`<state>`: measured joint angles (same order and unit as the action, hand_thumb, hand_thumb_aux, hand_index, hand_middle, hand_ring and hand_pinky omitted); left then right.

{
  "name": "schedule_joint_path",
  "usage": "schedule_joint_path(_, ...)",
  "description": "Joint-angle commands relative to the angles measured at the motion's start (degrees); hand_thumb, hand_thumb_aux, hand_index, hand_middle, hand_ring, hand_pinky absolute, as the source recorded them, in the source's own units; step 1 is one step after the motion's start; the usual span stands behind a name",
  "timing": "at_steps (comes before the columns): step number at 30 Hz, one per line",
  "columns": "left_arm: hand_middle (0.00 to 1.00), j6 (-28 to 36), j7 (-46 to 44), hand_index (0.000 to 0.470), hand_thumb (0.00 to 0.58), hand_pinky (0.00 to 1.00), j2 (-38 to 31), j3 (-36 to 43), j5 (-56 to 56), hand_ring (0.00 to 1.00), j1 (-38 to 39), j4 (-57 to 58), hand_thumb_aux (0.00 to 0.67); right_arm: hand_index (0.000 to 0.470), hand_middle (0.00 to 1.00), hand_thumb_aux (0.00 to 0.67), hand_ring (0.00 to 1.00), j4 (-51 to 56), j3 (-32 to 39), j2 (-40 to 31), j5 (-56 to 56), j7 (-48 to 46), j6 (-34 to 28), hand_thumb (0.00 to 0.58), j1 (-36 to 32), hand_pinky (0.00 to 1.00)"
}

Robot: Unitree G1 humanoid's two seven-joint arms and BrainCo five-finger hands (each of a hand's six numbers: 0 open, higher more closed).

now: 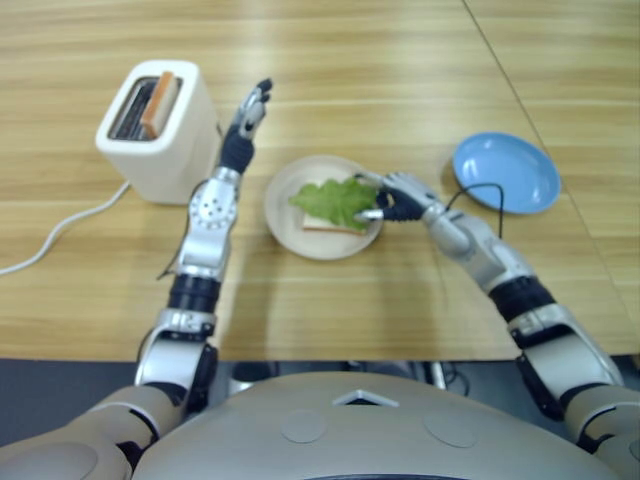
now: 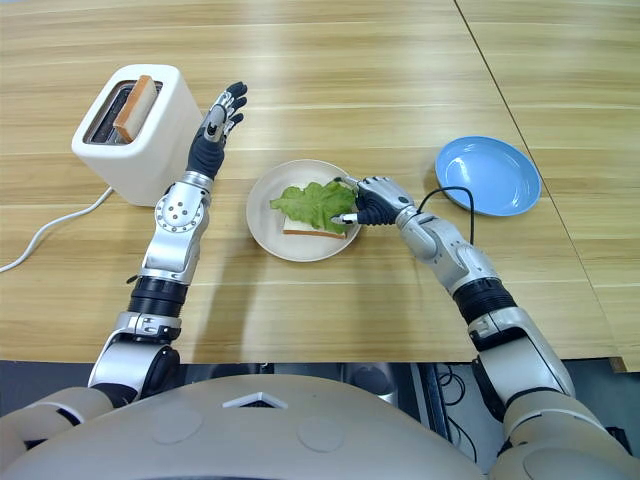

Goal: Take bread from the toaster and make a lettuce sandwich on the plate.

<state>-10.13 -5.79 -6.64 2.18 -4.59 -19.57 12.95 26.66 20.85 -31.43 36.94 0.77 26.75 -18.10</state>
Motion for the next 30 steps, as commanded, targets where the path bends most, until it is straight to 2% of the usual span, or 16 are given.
schedule_joint_path(1, 0.00, 0.1, 0.3, 0.000, 0.000, 0.00, -0.6, -0.1, -0.6, 0.00, -0.2, 0.8, 0.000, 0.000, 0.00, 0.000, 0.00, -6.4, -2.8, -2.7, -0.4, -1.0, -1.3, 0.000, 2.0, 0.00)
schedule_joint_path(6, 0.00, -0.1, 1.7, 0.000, 0.000, 0.00, -1.2, -0.6, -1.6, 0.00, 0.1, -0.8, 0.000, 0.000, 0.00, 0.000, 0.00, -15.4, -10.4, -7.0, -2.4, -0.5, -4.6, 0.000, 4.2, 0.00)
schedule_joint_path(11, 0.00, 0.3, 9.6, 0.000, 0.000, 0.00, -6.3, -2.9, -13.3, 0.00, 1.4, -14.0, 0.000, 0.000, 0.00, 0.000, 0.00, -22.0, -19.7, -9.6, -5.7, 0.9, -6.9, 0.000, 5.2, 0.00)
schedule_joint_path(14, 0.00, 8.3, 17.8, 0.000, 0.000, 0.00, -13.8, -5.3, -32.8, 0.00, 1.1, -20.1, 0.000, 0.000, 0.00, 0.000, 0.00, -22.8, -22.6, -8.8, -7.4, 1.6, -7.3, 0.000, 6.1, 0.00)
schedule_joint_path(16, 0.00, 13.4, 20.0, 0.000, 0.000, 0.00, -17.6, -6.1, -40.1, 0.00, 0.7, -20.1, 0.000, 0.000, 0.00, 0.000, 0.00, -22.4, -22.8, -8.0, -7.9, 1.8, -7.4, 0.000, 6.7, 0.00)
schedule_joint_path(20, 0.00, 24.1, 17.5, 0.000, 0.000, 0.00, -22.7, -5.4, -46.5, 0.00, -1.1, -11.1, 0.000, 0.000, 0.00, 0.000, 0.00, -21.1, -21.8, -5.9, -8.6, 1.1, -7.1, 0.000, 7.5, 0.00)
schedule_joint_path(23, 0.00, 28.9, 15.2, 0.000, 0.000, 0.00, -24.5, -3.6, -48.0, 0.00, -2.1, -3.2, 0.000, 0.000, 0.00, 0.000, 0.00, -21.1, -22.1, -5.4, -9.1, 0.7, -7.0, 0.000, 7.7, 0.00)
schedule_joint_path(30, 0.00, 29.2, 14.5, 0.000, 0.000, 0.00, -24.4, 1.0, -45.2, 0.00, -5.6, 12.9, 0.000, 0.000, 0.00, 0.000, 0.00, -20.9, -22.9, -5.7, -9.7, 0.1, -7.0, 0.000, 7.5, 0.00)
